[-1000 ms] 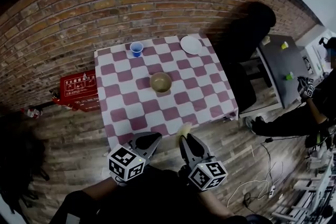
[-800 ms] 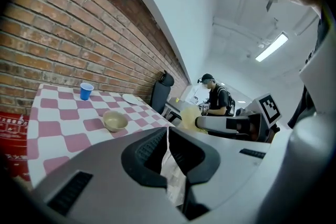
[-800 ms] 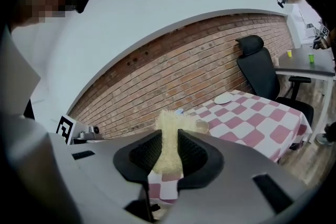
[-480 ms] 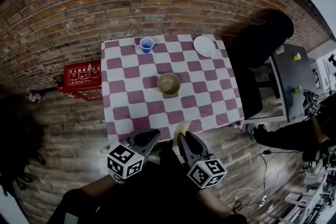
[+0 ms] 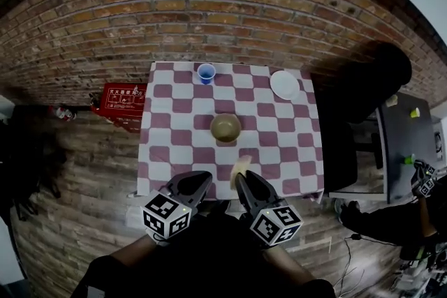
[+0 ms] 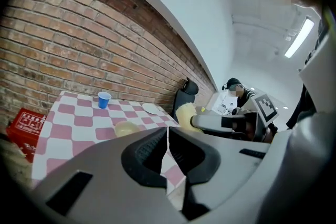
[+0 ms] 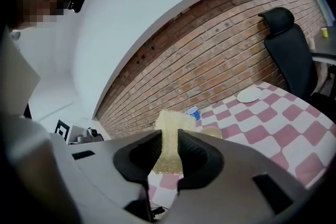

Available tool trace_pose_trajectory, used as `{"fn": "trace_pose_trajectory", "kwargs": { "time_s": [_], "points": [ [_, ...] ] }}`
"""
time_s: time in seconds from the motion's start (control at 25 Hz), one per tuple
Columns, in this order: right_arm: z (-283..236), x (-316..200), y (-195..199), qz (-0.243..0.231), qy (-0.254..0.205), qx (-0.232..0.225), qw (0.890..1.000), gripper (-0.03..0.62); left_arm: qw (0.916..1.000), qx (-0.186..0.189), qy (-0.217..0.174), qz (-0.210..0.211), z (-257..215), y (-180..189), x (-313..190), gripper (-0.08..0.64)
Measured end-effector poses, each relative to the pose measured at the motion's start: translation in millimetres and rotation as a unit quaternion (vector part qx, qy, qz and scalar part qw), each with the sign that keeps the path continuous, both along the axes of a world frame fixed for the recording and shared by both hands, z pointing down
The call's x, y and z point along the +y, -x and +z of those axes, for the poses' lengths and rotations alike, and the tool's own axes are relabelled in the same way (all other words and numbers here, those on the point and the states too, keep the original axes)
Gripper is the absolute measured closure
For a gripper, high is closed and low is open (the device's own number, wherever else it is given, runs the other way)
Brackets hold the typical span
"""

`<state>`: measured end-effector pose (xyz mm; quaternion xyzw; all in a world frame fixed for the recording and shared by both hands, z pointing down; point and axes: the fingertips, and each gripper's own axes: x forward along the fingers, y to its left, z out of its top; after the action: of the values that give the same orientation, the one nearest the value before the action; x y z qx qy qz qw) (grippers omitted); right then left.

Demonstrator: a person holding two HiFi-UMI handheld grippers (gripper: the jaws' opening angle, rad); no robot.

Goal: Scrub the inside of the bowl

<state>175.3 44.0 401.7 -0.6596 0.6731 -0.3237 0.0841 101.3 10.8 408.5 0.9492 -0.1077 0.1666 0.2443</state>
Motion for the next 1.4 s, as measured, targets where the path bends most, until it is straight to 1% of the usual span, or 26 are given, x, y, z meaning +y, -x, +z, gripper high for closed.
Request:
{"fn": "trace_pose_trajectory", "kwargs": {
  "time_s": [0.2, 0.32, 0.44, 0.52, 0.68, 0.84, 1.0, 1.24, 1.4],
  "points": [
    [6.3, -2.9, -21.0, -0.039, -0.003, -0.007, 0.999, 0.489, 0.9986, -0.009, -0.001, -0.051, 5.4, -11.7, 0.8, 0.537],
    [13.3, -8.9, -29.7, -0.059, 0.004, -0.019, 0.998, 0.489, 0.9971, -0.012, 0.001, -0.076, 5.6, -16.8, -3.0, 0.537],
    [10.8, -18.0, -38.4, -0.069, 0.003, -0.032, 0.997, 0.489, 0.9946, -0.016, -0.003, -0.103, -1.8, -16.0, -13.8, 0.537],
    [7.7, -22.6, -39.1, -0.085, -0.001, -0.034, 0.996, 0.489, 0.9920, -0.023, -0.007, -0.124, -7.1, -11.8, -15.9, 0.537],
    [2.4, -32.2, -35.4, -0.116, -0.017, -0.042, 0.992, 0.489, 0.9884, -0.031, -0.029, -0.146, -19.6, -7.6, -16.2, 0.537],
    [-10.1, -40.4, -38.4, -0.129, -0.042, -0.036, 0.990, 0.489, 0.9840, -0.031, -0.052, -0.167, -30.0, -4.4, -20.5, 0.537],
    [-16.6, -44.9, -41.7, -0.130, -0.050, -0.026, 0.990, 0.489, 0.9828, -0.024, -0.059, -0.173, -34.2, -4.8, -24.8, 0.537],
    [-8.4, -53.1, -50.5, -0.113, -0.031, -0.020, 0.993, 0.489, 0.9866, -0.011, -0.031, -0.160, -21.0, -11.1, -40.7, 0.537],
    [-0.6, -58.3, -56.8, -0.085, -0.008, -0.013, 0.996, 0.489, 0.9903, -0.004, -0.004, -0.139, -8.5, -16.2, -54.9, 0.537]
  ]
}}
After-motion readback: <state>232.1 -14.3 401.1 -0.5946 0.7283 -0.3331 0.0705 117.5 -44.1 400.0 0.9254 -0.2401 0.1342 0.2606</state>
